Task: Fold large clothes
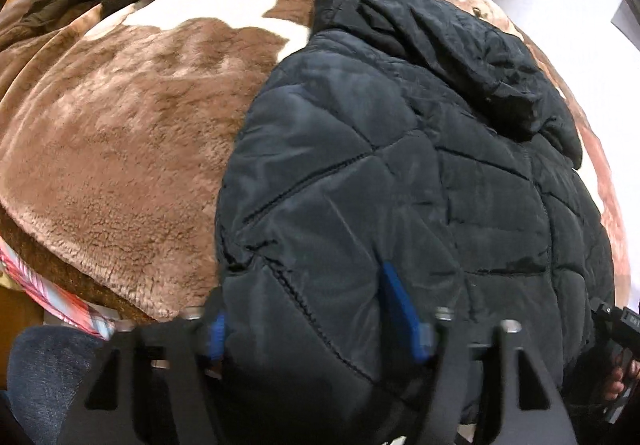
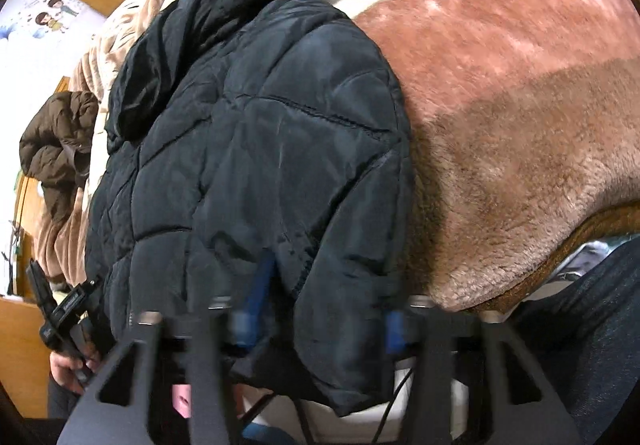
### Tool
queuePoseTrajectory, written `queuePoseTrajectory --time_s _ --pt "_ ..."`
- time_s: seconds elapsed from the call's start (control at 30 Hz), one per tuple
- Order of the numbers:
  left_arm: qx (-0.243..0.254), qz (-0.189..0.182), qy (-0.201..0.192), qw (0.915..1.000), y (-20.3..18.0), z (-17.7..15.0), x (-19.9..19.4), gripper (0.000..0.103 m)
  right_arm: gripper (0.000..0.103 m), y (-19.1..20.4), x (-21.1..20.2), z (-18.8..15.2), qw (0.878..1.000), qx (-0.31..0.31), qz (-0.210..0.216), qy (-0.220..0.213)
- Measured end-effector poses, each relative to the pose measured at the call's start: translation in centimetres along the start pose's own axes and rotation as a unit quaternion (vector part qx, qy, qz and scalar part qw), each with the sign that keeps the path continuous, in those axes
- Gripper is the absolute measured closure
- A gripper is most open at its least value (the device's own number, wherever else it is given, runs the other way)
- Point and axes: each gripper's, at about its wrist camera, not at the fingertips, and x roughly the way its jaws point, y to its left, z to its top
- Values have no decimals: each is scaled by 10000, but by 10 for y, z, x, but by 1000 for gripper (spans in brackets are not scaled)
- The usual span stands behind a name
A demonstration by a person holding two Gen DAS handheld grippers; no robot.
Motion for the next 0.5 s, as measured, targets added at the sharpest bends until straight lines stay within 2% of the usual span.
queuePoseTrajectory --time_s 0.07,0.13,0.2,0.37,0.5 --pt "23 -95 -69 9999 -3 3 -10 75 86 8 -10 4 9998 -69 143 -105" --pt "-93 -420 -207 9989 -3 11 -27 83 88 18 -27 11 9985 -161 422 -295" --pt "-126 -737 -434 9963 -5 22 -49 85 88 28 -51 21 9956 -274 695 -569" --pt "-41 -1140 -1216 9860 -13 50 -111 86 89 46 -105 40 9860 -477 1033 -1222" --pt "-10 -1348 -1565 9784 -10 49 -148 86 89 51 -130 26 9820 -588 1187 -1345"
